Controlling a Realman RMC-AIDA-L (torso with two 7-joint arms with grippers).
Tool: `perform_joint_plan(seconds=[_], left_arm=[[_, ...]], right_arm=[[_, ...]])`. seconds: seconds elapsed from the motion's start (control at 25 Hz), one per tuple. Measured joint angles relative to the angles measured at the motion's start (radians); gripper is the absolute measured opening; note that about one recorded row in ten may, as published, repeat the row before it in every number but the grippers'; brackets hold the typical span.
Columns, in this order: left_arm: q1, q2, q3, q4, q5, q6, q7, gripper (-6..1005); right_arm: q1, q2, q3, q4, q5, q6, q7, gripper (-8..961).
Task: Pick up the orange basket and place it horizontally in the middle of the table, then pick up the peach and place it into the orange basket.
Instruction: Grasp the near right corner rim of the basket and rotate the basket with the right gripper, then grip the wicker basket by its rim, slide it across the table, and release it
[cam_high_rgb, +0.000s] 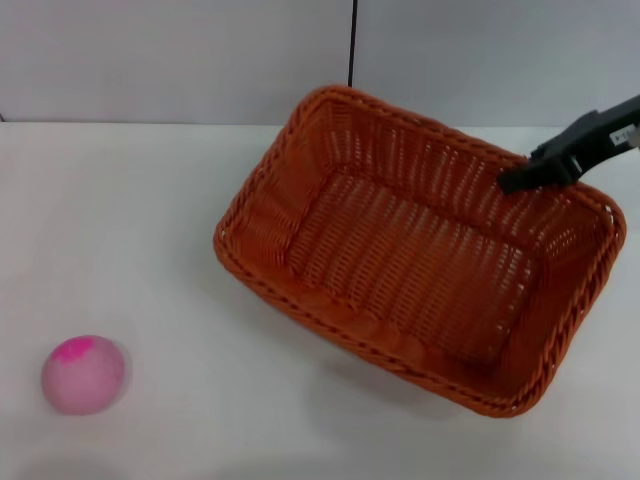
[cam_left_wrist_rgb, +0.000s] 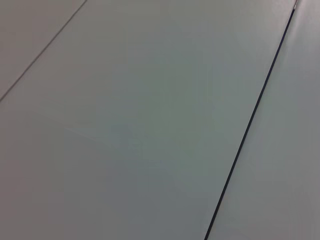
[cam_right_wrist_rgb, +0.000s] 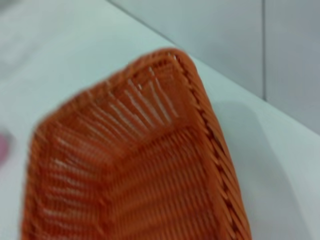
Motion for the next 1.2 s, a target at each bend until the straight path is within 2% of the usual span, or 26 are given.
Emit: perform_joint_plan(seconds=[0.32, 0.64, 0.84, 1.0, 1.2], left_arm=[[0.000, 0.000, 0.000, -0.001, 0.000, 0.001, 0.000, 799], [0.000, 0.000, 0.000, -0.001, 0.000, 0.008, 0.000, 798], [-0.001, 0.000, 0.000, -0.003, 0.000, 0.010, 0.000, 798], [-0.002, 0.000, 0.000, -0.003, 0.000, 0.010, 0.000, 798], [-0.006, -0.002, 0.008, -0.003, 0.000, 0.005, -0.014, 798]], right_arm=[[-0.025, -0.060, 0.028, -0.006, 0.216, -0.073, -0.019, 162], [0.002, -0.088, 0.103, -0.004, 0.263, -0.142, -0.115, 162], [0.030, -0.091, 0.095, 0.000, 0.264, -0.208, -0.201, 162], [0.060, -0.078, 0.071, 0.014, 0.259, -0.297, -0.290, 162], [0.078, -0.065, -0.021, 0.046, 0.256, -0.299, -0.326, 162]])
